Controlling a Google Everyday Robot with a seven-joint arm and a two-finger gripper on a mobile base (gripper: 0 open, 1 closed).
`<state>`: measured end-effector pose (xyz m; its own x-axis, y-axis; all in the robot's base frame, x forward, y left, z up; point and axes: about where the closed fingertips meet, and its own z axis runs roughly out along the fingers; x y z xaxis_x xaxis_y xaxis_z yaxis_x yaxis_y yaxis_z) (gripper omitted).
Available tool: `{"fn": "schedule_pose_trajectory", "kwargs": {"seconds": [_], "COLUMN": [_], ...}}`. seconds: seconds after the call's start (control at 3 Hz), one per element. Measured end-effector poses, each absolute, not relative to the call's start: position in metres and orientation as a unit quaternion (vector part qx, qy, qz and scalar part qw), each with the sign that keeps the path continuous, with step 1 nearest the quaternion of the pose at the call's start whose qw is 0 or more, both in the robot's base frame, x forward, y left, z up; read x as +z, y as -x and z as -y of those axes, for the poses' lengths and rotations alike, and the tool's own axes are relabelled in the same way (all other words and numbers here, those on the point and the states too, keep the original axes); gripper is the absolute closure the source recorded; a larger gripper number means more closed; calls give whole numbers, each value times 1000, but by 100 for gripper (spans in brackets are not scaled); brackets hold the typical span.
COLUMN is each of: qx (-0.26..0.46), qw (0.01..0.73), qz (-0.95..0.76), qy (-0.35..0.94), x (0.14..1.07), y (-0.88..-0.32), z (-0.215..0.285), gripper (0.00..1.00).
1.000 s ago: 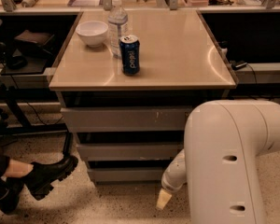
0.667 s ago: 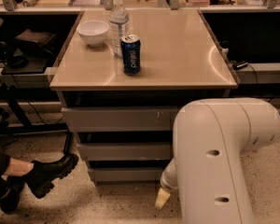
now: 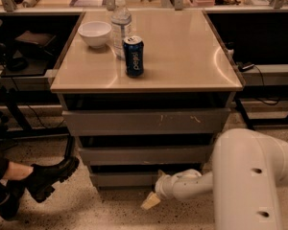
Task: Open bottom drawer
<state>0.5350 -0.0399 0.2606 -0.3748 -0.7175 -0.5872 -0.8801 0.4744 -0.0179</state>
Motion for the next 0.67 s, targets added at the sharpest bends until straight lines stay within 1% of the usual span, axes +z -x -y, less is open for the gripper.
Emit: {"fn": "schedule_pose_trajectory", "kwargs": {"seconds": [0.33,0.67], "qx": [175,171], "qw": [334,326], "qz": [-800,-804], "qy": [467,467], "x": [282,272], "y": [-543,-546], "z": [23,24], "gripper": [0,0]}}
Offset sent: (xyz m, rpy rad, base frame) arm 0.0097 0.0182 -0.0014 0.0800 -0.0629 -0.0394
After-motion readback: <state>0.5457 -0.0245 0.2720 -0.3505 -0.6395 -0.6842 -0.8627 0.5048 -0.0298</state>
